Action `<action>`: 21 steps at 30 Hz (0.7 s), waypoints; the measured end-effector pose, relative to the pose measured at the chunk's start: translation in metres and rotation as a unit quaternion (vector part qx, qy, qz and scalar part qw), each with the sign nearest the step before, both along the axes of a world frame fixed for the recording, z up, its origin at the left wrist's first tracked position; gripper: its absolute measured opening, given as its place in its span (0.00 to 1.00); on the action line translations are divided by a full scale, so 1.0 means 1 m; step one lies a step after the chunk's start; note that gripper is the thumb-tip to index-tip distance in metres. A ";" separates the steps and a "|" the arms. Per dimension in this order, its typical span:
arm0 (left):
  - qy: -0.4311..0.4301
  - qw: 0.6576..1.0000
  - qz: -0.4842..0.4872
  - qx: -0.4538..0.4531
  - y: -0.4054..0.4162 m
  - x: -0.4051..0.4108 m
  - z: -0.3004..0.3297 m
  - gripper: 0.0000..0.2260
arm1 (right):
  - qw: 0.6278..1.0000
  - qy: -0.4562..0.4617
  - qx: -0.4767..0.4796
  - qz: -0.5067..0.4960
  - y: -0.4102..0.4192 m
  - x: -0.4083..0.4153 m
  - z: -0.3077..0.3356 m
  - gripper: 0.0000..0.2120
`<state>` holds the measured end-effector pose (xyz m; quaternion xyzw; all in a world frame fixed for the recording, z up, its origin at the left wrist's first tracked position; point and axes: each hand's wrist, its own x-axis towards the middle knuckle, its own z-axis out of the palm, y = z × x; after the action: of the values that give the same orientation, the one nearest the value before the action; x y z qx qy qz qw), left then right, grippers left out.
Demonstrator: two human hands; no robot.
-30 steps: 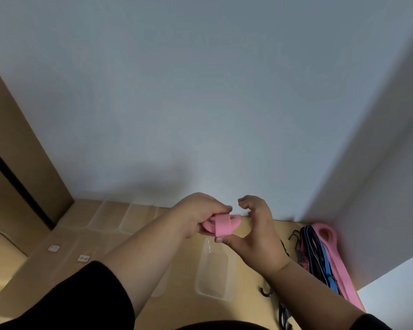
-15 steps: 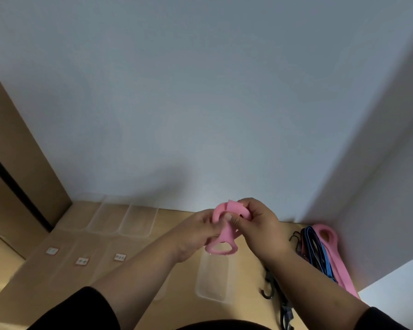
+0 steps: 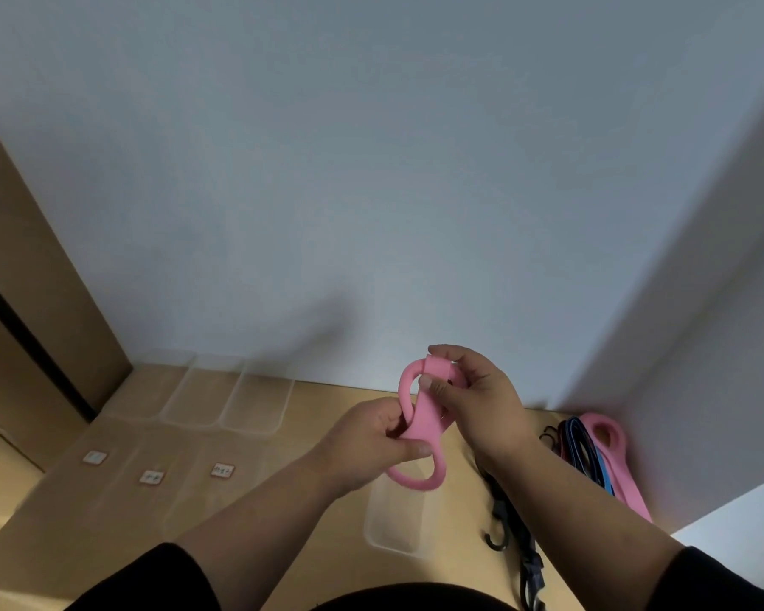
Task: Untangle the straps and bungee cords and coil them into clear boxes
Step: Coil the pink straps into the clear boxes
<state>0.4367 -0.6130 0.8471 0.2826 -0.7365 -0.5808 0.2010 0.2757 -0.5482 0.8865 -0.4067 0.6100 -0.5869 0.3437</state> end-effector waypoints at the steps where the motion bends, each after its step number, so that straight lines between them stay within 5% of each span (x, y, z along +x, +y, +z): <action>1: 0.000 1.000 0.004 -0.002 0.000 0.000 0.000 0.05 | 1.000 -0.003 0.011 0.000 -0.002 0.000 0.000 0.14; 13: -0.014 1.000 0.013 -0.004 -0.005 0.004 -0.007 0.10 | 0.991 -0.080 0.102 0.025 -0.012 -0.006 -0.014 0.07; 21: 0.051 0.994 0.097 -0.001 -0.005 0.000 -0.010 0.21 | 0.965 -0.098 0.231 0.081 -0.018 -0.010 -0.021 0.11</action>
<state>0.4364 -0.6176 0.8366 0.3230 -0.6946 -0.5717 0.2938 0.2654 -0.5661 0.8657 -0.3051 0.6574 -0.4374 0.5324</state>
